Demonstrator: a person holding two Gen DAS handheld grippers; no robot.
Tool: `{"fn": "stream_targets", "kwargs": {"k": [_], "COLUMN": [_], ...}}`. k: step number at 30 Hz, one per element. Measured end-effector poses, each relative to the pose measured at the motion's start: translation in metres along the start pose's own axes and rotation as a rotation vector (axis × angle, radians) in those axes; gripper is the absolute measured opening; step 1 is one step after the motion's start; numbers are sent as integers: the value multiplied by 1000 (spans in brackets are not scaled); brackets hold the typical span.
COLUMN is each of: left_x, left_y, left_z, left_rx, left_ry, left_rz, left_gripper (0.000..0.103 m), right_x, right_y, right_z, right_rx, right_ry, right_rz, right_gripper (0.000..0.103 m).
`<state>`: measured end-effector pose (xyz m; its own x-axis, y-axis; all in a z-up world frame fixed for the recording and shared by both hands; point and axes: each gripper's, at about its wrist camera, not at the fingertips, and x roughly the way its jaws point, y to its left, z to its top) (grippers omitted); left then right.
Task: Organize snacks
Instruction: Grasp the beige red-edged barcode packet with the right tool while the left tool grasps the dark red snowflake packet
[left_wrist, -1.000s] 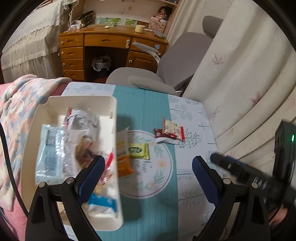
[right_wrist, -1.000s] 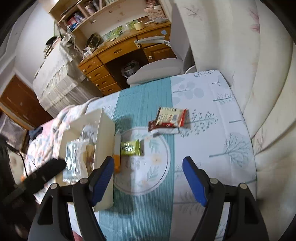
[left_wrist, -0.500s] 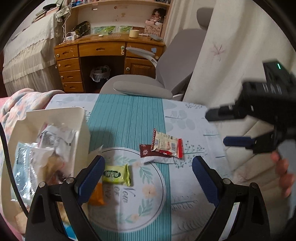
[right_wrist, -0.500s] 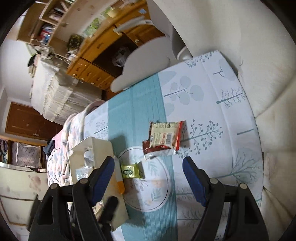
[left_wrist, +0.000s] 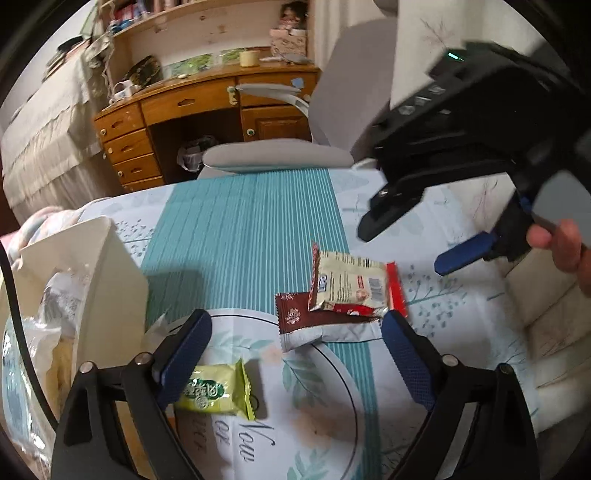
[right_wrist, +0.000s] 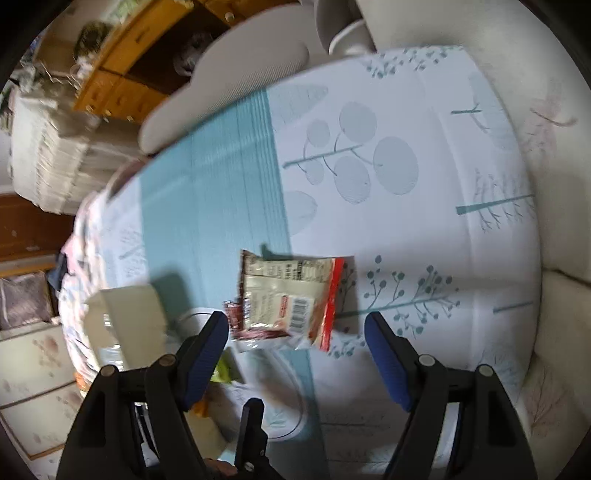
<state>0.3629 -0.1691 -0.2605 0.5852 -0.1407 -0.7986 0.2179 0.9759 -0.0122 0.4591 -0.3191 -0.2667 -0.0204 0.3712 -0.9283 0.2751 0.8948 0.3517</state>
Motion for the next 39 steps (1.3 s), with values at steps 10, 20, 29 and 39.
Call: {"fn": "stream_targets", "kwargs": {"k": [10,20,29,39], "left_x": [23,28,31,34], "left_y": [-26,-29,-33,-48], "left_z": [-4,-10,-13,-10], "left_rx": [133,154,172,206], "left_ry": [-6,3,5,14], "left_rz": [-27,-6,0,10], "left_gripper": [88,88,88,88], "right_x": [36,53,59,44], "right_y": [20,39,46,23], "right_z": [9,13,17,21], "right_rx": [-66,-151,-210,-158], "right_ry": [80,120,129,66], "right_rz": [-49,-163,-188,-157], "right_gripper": [77,76,64,53]}}
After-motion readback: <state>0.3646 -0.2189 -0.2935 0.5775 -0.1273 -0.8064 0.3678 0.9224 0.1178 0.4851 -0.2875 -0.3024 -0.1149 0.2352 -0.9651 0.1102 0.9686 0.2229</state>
